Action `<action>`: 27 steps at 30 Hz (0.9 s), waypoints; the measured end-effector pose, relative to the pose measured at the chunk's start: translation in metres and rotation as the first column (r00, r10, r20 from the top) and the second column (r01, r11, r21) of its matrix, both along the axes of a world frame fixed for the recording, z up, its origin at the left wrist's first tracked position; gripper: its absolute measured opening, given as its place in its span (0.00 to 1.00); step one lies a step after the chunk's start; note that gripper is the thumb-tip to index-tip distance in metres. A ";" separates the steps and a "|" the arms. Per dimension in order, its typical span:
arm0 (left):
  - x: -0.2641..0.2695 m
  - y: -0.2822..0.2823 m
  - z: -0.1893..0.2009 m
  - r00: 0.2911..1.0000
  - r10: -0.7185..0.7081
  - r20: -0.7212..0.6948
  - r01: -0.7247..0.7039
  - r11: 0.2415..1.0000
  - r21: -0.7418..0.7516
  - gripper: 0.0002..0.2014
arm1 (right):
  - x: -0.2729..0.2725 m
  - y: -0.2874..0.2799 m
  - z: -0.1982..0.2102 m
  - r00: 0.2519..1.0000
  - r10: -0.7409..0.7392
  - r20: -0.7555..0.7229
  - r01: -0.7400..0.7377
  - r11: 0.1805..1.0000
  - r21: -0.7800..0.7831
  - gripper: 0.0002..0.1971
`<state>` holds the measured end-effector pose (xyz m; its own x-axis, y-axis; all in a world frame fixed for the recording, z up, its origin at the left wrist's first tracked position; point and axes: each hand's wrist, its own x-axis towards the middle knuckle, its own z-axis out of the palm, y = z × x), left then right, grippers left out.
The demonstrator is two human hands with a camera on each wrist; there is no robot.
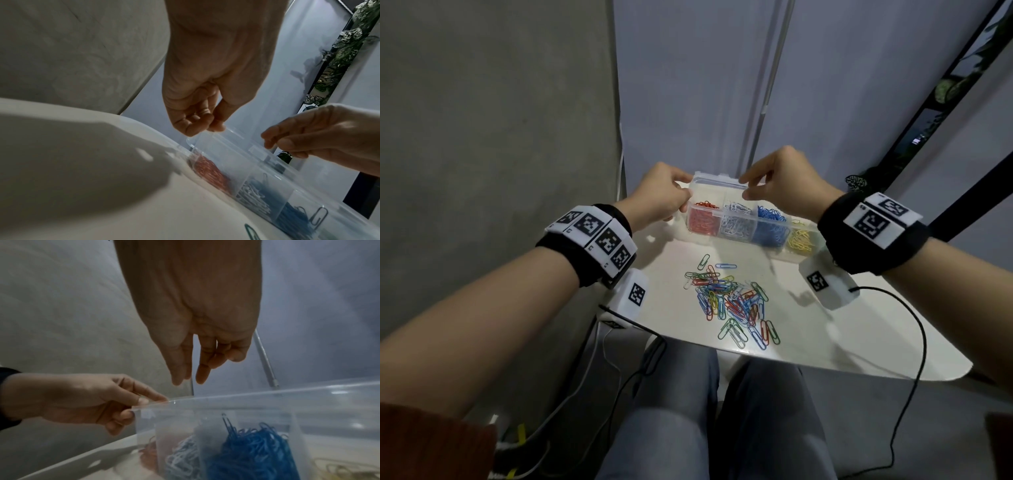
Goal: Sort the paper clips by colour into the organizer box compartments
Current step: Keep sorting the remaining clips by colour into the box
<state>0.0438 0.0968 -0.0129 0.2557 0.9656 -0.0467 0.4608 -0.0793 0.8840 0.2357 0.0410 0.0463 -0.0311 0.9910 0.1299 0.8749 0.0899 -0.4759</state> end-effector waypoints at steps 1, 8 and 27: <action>0.000 0.000 0.000 1.000 0.000 0.000 0.000 1.000 -0.001 0.20 | -0.002 -0.004 0.000 0.999 0.033 0.004 -0.033 0.999 0.001 0.10; 0.000 0.002 -0.001 1.000 0.004 0.012 -0.003 1.000 -0.004 0.20 | 0.002 -0.058 -0.023 0.906 0.407 0.121 -0.351 0.879 -0.323 0.08; 0.000 -0.003 0.002 1.000 0.010 0.020 -0.010 1.000 -0.008 0.19 | 0.008 -0.075 -0.056 0.967 0.208 0.147 -0.147 0.927 -0.344 0.05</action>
<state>0.0443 0.0937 -0.0110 0.2472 0.9677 -0.0497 0.4438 -0.0675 0.8936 0.2440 -0.0343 -0.0093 -0.2026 0.9531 -0.2249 0.9318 0.1170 -0.3435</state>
